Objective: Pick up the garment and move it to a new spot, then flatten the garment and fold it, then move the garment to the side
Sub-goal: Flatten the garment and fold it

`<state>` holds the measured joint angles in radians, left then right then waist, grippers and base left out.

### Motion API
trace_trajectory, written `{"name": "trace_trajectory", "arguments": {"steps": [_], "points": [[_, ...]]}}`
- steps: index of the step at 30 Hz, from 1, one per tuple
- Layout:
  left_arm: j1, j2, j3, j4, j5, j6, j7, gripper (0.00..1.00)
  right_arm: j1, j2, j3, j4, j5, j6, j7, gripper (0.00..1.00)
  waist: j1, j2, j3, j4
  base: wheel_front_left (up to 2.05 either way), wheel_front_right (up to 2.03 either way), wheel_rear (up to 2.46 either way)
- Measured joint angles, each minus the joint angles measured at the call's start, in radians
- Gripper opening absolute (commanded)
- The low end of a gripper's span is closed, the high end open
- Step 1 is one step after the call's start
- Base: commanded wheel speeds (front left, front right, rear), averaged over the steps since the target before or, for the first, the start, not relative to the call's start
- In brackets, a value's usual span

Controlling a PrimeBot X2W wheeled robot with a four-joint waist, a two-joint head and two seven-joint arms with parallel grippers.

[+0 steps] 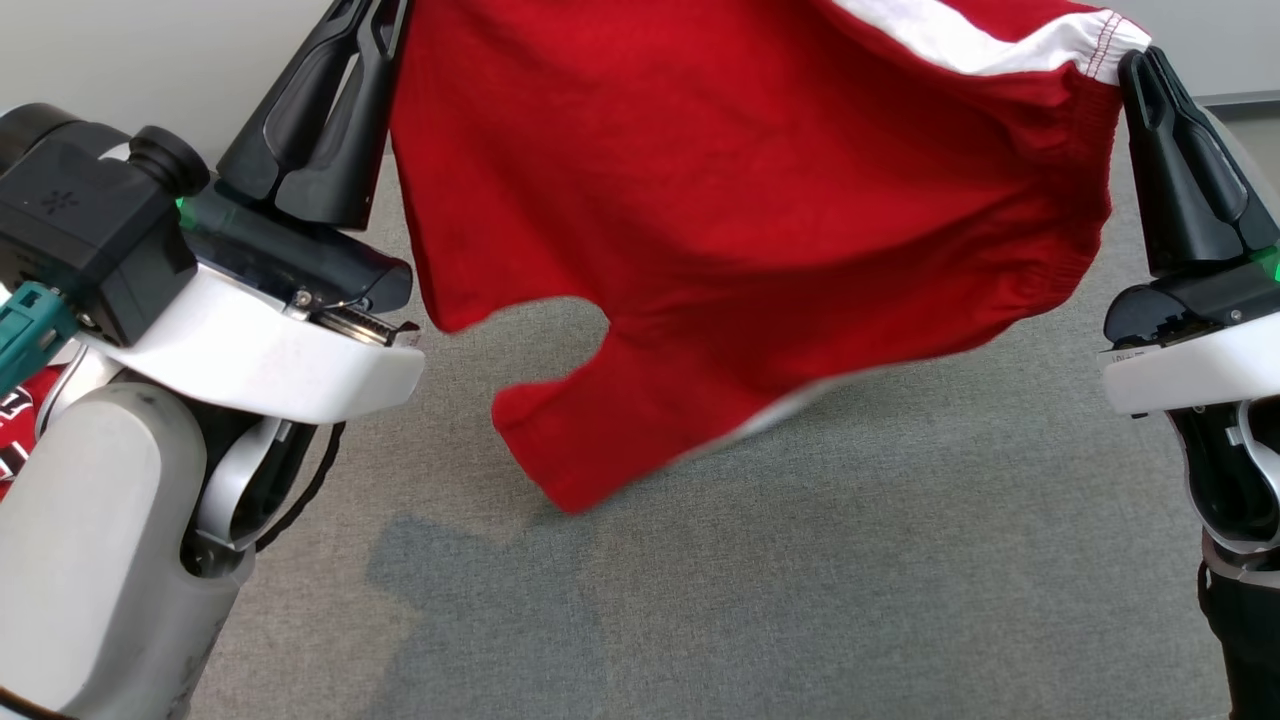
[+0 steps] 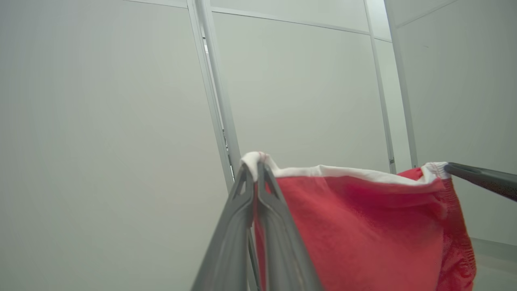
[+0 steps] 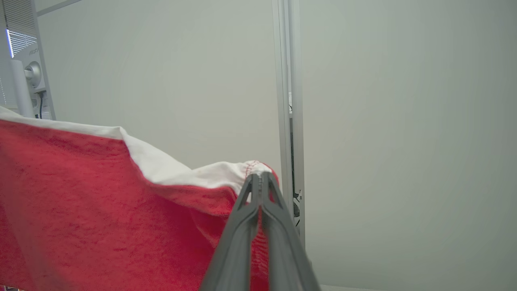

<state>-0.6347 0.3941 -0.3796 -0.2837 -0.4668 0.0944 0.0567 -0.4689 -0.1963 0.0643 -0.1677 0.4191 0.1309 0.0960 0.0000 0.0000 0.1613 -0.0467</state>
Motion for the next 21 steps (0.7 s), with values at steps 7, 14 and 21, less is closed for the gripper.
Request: {"name": "trace_trajectory", "arguments": {"steps": [7, 14, 21], "points": [[0.001, 0.008, 0.007, -0.008, -0.001, 0.003, 0.003, 0.0, -0.026, 0.005, -0.004, 0.007, 0.031, 0.0, 0.006, 0.0, 0.0, 0.0, 0.02, -0.001, 0.0, 0.0, 0.0], [-0.12, -0.008, -0.011, 0.081, -0.006, -0.045, -0.004, 0.0, -0.163, -0.012, 0.019, 0.101, 0.112, 0.0, 0.016, 0.0, 0.0, 0.0, 0.064, 0.001, 0.0, 0.0, 0.0], [-0.319, -0.057, -0.011, 0.291, -0.014, -0.107, -0.062, 0.0, -0.37, -0.04, 0.073, 0.259, 0.163, 0.0, -0.021, 0.0, 0.0, 0.0, 0.125, 0.01, 0.0, 0.0, 0.0]]}}
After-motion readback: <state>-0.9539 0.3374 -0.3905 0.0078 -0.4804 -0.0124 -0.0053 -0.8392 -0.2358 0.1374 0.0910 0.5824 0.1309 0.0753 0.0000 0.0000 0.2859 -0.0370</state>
